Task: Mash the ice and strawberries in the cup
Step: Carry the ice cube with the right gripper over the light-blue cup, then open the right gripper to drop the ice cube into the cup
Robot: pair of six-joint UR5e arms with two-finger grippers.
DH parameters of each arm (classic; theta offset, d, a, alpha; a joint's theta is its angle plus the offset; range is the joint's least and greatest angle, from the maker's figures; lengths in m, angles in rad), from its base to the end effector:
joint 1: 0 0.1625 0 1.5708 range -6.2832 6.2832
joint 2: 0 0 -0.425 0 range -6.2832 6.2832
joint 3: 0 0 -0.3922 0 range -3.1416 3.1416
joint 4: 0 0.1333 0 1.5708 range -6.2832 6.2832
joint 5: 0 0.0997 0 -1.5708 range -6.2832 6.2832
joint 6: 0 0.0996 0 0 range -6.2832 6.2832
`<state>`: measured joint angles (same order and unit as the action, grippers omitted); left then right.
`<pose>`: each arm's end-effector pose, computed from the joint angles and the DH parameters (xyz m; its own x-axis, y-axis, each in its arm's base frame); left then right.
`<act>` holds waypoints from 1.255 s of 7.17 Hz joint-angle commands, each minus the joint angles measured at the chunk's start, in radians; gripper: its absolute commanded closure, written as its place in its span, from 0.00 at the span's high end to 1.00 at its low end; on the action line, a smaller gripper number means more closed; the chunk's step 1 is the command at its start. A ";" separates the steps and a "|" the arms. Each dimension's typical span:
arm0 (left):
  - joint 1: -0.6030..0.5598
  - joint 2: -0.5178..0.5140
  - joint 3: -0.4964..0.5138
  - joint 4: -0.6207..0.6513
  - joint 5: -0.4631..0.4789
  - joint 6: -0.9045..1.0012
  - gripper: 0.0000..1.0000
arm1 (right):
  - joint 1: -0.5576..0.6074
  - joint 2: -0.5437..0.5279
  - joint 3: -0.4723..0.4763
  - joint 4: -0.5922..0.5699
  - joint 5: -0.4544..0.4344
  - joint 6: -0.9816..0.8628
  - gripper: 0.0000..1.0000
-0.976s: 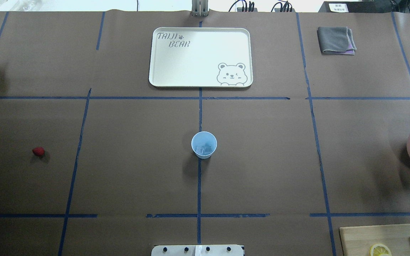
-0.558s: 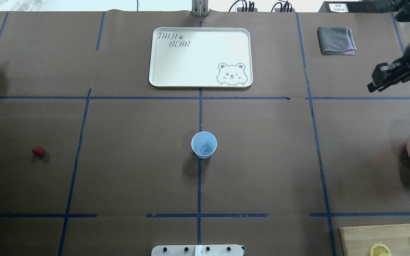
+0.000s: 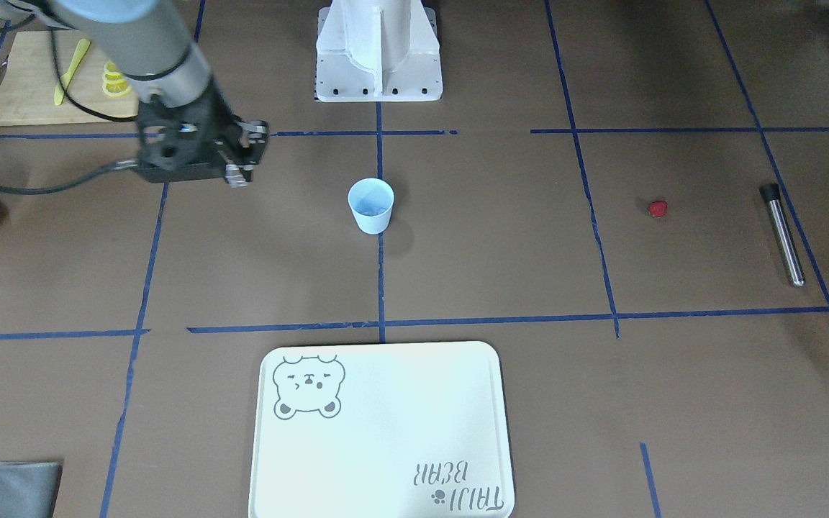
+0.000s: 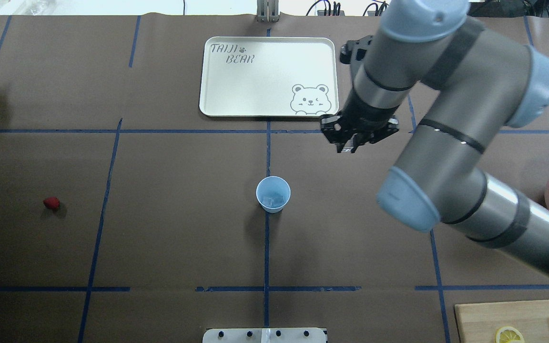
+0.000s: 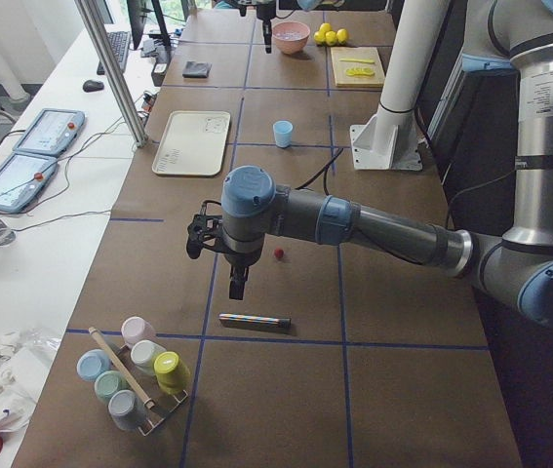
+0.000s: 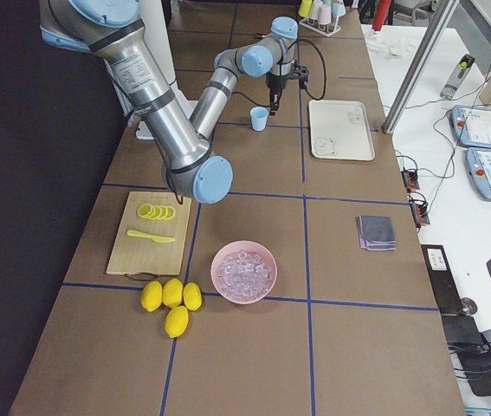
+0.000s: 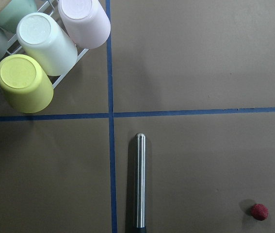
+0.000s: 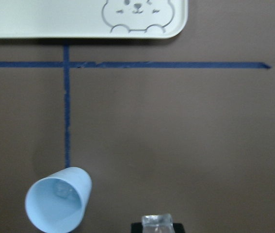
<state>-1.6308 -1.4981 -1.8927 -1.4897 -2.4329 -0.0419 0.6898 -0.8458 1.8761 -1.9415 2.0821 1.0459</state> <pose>-0.0851 -0.4541 0.5369 0.6542 0.0465 -0.7549 0.0866 0.9869 0.1358 -0.4211 -0.4570 0.1519 0.6897 0.0024 0.7241 0.0254 0.9993 -0.0275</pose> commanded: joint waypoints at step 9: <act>0.002 -0.005 0.020 -0.009 0.000 0.001 1.00 | -0.194 0.151 -0.287 0.145 -0.135 0.157 0.12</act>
<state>-1.6294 -1.5026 -1.8742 -1.4982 -2.4329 -0.0414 0.4970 -0.6930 1.5893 -1.7955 1.9447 1.2028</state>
